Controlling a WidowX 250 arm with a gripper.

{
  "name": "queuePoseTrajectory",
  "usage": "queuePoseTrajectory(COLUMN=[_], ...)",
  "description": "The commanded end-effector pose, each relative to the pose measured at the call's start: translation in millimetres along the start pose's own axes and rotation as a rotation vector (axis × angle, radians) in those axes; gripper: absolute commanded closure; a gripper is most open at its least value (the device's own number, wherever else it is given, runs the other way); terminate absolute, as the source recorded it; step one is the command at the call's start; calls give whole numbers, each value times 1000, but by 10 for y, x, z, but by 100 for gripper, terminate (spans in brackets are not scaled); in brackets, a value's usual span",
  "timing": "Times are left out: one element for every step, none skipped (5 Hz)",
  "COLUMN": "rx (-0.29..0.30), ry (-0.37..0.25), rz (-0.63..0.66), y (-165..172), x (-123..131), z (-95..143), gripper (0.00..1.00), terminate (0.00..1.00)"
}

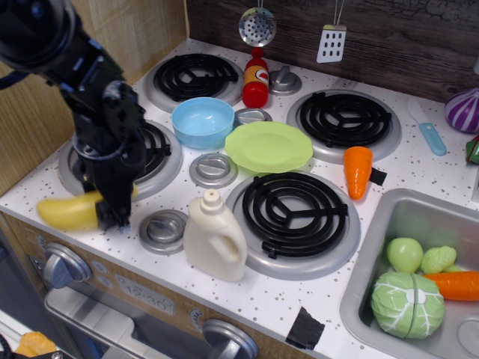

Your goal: Put banana on plate

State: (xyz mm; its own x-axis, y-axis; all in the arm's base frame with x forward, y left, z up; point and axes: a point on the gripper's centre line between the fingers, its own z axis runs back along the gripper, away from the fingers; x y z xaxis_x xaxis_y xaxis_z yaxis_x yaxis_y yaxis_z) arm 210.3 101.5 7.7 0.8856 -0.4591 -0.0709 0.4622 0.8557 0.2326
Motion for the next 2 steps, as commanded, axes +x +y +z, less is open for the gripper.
queuePoseTrajectory(rx=[83, 117], ry=[-35, -68], rz=[71, 117], y=[20, -64], x=[333, 736], z=[544, 686], gripper=[100, 100], terminate=[0, 0])
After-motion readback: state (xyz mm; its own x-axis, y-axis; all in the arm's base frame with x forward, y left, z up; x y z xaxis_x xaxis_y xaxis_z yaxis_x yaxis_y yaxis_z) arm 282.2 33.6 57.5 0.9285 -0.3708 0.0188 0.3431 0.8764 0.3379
